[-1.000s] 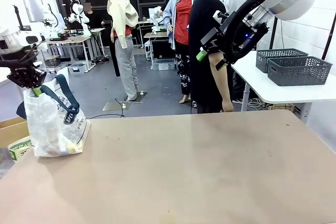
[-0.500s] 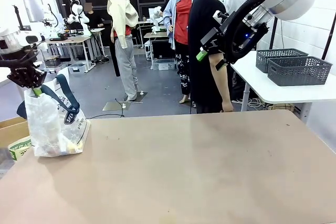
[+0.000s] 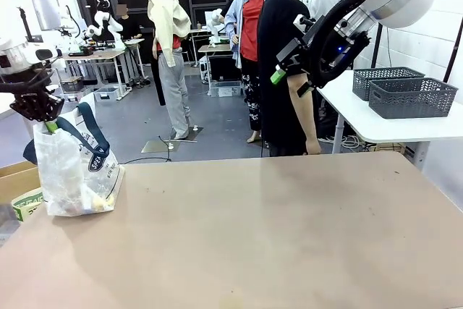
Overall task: Transfer purchased items from the store into the shopping bag.
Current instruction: Move the Reusable shopping bag to the right side of the table.
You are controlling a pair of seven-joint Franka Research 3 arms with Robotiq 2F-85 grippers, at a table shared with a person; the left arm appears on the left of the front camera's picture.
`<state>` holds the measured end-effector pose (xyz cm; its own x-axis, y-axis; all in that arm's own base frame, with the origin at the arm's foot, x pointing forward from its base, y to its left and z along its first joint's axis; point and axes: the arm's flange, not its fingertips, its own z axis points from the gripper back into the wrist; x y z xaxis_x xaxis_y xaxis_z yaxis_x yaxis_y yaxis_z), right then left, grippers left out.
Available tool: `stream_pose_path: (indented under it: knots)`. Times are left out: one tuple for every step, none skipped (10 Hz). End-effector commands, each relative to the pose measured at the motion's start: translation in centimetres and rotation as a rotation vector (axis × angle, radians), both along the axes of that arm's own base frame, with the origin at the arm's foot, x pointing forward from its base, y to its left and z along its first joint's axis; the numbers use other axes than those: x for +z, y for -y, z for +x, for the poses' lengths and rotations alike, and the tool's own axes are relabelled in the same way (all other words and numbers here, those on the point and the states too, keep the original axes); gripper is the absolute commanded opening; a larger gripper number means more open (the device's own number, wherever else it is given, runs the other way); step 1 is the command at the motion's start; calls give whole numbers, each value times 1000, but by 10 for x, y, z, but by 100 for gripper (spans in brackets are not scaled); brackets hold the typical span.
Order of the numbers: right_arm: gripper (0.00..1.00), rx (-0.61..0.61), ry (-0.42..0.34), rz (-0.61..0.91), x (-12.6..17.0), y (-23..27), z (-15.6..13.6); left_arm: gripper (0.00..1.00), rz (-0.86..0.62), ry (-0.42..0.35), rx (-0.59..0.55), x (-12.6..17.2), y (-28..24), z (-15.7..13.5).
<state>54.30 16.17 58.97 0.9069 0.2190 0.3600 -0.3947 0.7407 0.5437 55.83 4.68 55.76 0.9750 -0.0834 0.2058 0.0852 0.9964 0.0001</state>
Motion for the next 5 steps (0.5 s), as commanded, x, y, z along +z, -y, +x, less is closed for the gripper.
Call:
stream_pose_path:
  knots:
    - [100, -15, -2, 2, 0, -2, -1, 0, 8, 1, 3, 1, -1, 2]
    - [100, -15, -2, 2, 0, -2, -1, 15, 0, 0, 0, 0, 0, 0]
    - [100, -15, -2, 2, 0, -2, -1, 35, -1, 11, -1, 4, 1, 0]
    - [100, -15, -2, 2, 0, -2, -1, 54, -1, 12, 3, 7, 1, -2]
    - [100, -15, -2, 2, 0, -2, -1, 74, -4, 11, 6, 9, 1, -2]
